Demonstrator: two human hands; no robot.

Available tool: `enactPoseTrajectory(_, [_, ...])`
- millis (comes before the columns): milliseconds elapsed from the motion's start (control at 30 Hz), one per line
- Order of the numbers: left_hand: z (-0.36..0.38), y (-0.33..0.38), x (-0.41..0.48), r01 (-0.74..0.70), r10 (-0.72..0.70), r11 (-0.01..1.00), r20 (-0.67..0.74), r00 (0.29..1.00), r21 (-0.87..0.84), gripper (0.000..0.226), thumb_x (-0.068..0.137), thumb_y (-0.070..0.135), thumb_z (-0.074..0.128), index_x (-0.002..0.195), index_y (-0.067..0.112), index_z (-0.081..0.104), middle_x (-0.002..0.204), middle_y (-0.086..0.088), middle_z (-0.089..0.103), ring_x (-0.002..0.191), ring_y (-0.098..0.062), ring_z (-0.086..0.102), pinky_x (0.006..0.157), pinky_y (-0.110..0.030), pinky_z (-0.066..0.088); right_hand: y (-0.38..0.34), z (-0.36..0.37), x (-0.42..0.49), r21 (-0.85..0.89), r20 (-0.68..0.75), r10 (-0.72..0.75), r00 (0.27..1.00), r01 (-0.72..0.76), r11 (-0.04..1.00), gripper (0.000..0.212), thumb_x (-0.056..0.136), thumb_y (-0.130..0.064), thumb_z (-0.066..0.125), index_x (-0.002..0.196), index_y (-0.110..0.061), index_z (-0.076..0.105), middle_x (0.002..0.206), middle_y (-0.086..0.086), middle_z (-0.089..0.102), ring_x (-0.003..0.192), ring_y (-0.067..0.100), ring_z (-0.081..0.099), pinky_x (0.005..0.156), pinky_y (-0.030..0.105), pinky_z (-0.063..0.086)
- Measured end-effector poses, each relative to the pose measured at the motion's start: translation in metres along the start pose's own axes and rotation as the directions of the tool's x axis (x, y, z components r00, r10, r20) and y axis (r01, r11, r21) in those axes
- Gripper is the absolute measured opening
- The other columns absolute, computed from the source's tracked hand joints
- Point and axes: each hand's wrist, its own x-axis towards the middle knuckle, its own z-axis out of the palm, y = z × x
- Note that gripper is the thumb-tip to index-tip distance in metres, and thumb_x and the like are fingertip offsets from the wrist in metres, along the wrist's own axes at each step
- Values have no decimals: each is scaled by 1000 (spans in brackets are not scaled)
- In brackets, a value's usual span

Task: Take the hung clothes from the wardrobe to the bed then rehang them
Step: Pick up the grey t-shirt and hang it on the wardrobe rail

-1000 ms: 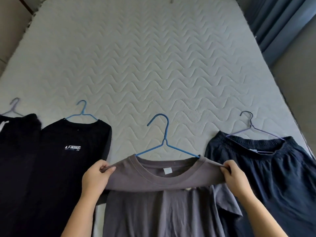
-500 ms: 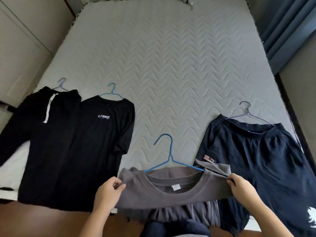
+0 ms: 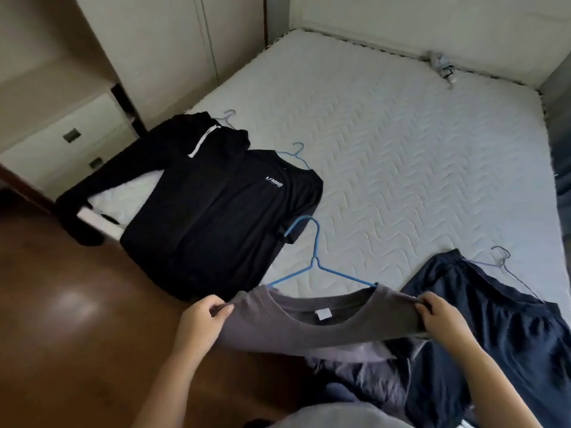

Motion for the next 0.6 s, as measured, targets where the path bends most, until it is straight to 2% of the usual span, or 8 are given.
enactPoseTrajectory(67, [-30,-47,-25,81,-85,995,-70,994,-57,22,83,22,63,65,26,51,68,6,57,72,-18,56,54,-24,35,-41,19,-15,-7,23,-93,995,93,996,9,91,-12,49,83,-17,49,86,8,56,94,33,59,69,32,34])
enactPoseTrajectory(133, [-59,-97,-51,177,-195,977,-162,967,-119,20,81,20,66,66,23,54,71,-2,61,75,-25,58,60,-29,35,-89,43,-29,-10,81,-181,980,182,983,8,91,-12,50,83,-15,50,93,14,62,96,33,58,69,30,31])
enactPoseTrajectory(233, [-97,-163,-89,291,-347,931,-286,893,-221,14,79,17,67,70,17,58,79,-11,67,79,-29,59,66,-30,37,-170,81,-47,-33,164,-319,934,328,944,8,90,-9,51,83,-13,50,101,22,65,97,35,58,69,29,30])
enactPoseTrajectory(333, [-131,-212,-122,359,-454,886,-391,801,-293,11,82,20,65,74,14,61,84,-11,67,84,-31,60,67,-31,38,-251,110,-68,-40,189,-454,871,469,883,9,88,-6,52,82,-12,50,97,22,64,92,35,57,68,30,29])
enactPoseTrajectory(467, [-188,-256,-140,381,-531,846,-510,677,-374,10,85,26,60,82,17,63,86,-4,64,86,-27,58,72,-34,45,-350,137,-92,8,201,-603,772,614,789,10,88,-7,54,81,-13,51,78,10,56,78,27,50,66,30,29])
enactPoseTrajectory(533, [-218,-270,-138,362,-545,836,-552,630,-412,8,86,27,59,81,21,61,85,0,62,84,-23,57,74,-35,47,-393,152,-93,22,231,-649,725,663,749,10,89,-9,54,80,-15,53,71,5,55,72,26,49,60,33,33])
enactPoseTrajectory(600, [-247,-279,-131,335,-550,833,-602,578,-440,8,86,28,58,81,22,59,83,4,60,83,-21,56,74,-36,47,-434,168,-90,37,269,-679,683,697,716,9,90,-11,53,81,-13,55,69,1,57,66,21,50,55,30,37])
